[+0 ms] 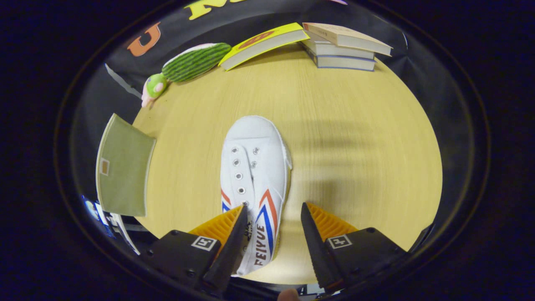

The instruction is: Open the storage box then place both shoes into the box .Put the left shoe in first, then the right shoe, with the right side of both shoes facing outward in a uniform manner.

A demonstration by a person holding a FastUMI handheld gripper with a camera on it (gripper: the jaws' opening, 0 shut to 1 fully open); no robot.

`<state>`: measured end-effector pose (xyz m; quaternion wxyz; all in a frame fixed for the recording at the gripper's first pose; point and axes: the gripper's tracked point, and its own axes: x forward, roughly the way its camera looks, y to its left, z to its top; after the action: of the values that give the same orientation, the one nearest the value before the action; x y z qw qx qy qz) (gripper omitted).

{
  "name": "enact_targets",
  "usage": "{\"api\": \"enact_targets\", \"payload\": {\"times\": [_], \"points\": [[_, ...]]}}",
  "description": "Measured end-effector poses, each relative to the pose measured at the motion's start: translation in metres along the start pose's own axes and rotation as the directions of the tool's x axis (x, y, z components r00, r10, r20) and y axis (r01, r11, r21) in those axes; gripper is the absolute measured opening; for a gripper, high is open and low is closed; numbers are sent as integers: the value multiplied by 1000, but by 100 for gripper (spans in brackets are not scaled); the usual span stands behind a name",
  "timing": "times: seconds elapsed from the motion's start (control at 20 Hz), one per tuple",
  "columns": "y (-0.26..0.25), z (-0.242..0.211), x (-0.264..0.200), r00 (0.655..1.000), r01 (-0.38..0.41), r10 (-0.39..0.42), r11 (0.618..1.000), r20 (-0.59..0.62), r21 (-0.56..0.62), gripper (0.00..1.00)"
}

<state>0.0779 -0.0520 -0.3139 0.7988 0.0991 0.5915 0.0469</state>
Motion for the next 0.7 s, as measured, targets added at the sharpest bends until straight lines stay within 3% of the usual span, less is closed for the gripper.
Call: {"api": "enact_targets", "payload": {"times": [0.35, 0.55, 0.65, 0.7], "points": [[12, 0, 11, 995, -101, 102, 993, -18, 67, 81], [9, 3, 7, 994, -105, 100, 987, 42, 119, 48], [10, 7, 2, 985, -167, 156, 965, 71, 204, 30], [13, 9, 1, 980, -198, 182, 946, 85, 256, 13]]}}
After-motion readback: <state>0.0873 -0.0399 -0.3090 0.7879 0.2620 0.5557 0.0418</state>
